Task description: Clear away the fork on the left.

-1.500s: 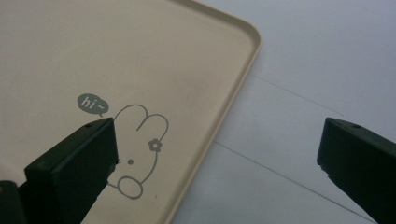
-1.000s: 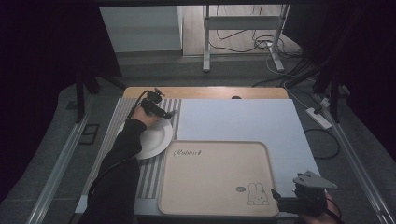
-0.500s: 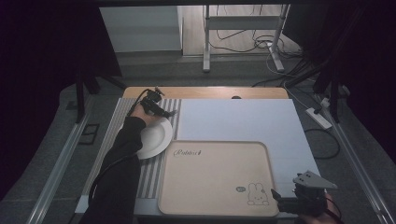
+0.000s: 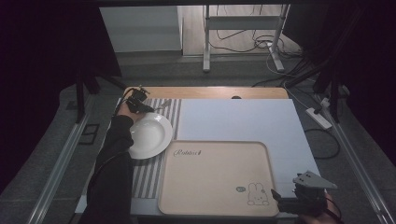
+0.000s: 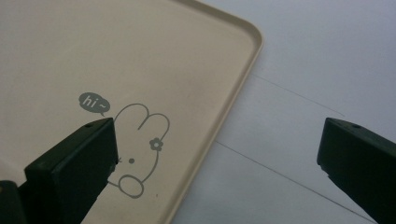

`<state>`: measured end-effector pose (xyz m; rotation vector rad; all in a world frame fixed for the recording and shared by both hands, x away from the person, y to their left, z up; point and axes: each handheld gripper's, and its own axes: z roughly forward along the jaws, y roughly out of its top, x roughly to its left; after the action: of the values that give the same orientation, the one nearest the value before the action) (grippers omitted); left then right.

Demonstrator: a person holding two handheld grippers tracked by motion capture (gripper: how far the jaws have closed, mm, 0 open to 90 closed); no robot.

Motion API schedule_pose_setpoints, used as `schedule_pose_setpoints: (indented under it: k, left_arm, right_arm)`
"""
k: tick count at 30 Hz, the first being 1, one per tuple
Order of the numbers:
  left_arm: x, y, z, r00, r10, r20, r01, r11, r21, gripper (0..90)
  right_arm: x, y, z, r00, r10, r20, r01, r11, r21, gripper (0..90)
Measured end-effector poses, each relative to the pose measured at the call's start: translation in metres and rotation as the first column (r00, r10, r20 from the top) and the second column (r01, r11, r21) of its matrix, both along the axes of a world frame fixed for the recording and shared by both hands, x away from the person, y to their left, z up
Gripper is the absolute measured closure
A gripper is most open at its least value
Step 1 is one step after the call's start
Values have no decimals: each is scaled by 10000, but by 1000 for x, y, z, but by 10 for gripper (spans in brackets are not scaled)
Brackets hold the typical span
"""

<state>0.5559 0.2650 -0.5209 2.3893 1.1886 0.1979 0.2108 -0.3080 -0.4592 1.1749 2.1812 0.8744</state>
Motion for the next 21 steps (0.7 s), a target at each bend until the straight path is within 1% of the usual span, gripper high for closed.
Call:
schedule_pose_setpoints:
  k: [1, 3, 4, 5, 6, 7, 8, 11, 14, 18, 20, 21]
  left_arm:
    - [-1, -1, 1, 9998, -192, -15, 192, 9997, 174, 844]
    - [0, 1, 1, 9998, -26, -191, 26, 10000, 1, 852]
    - [0, 3, 1, 9998, 41, -209, -42, 10000, -70, 852]
    - [0, 4, 1, 9997, 223, -138, -223, 9998, -1, 852]
    - [0, 4, 1, 9997, 223, -138, -223, 9998, -1, 853]
    - [-1, 10, 1, 9990, 421, -177, -422, 9991, -29, 853]
    - [-2, 13, 3, 9987, 484, -133, -484, 9988, 59, 853]
    - [-7, 25, 10, 9967, 807, 5, -807, 9967, 126, 853]
    - [-13, 38, 18, 9947, 1021, 156, -1022, 9947, 77, 853]
    - [-21, 51, 29, 9934, 1131, 206, -1135, 9934, 162, 853]
    - [-23, 54, 31, 9934, 1129, 183, -1132, 9934, 187, 853]
    - [-27, 58, 35, 9942, 1072, 131, -1074, 9939, 228, 853]
  right_arm:
    - [0, 0, 0, 10000, 4, -7, -4, 10000, -2, 0]
    - [0, 0, 0, 10000, -4, -6, 4, 10000, 0, 0]
    - [0, 0, 0, 10000, -9, -6, 9, 10000, 8, 0]
    - [0, 0, 0, 10000, -14, -8, 14, 10000, 18, 0]
    - [0, 0, 0, 10000, -18, -7, 18, 10000, 25, 0]
    - [0, 0, 0, 10000, -21, -11, 21, 10000, 31, 0]
    - [0, 0, 0, 10000, -28, -16, 28, 10000, 35, 0]
    - [0, 0, 0, 10000, -26, -20, 27, 10000, 46, 0]
    - [0, 0, 0, 10000, -32, -20, 32, 10000, 20, 0]
    - [0, 0, 0, 10000, -13, -29, 13, 10000, -15, 0]
    - [0, 0, 0, 10000, -16, -24, 16, 10000, -18, 0]
    - [0, 0, 0, 10000, -22, -26, 22, 10000, -20, 0]
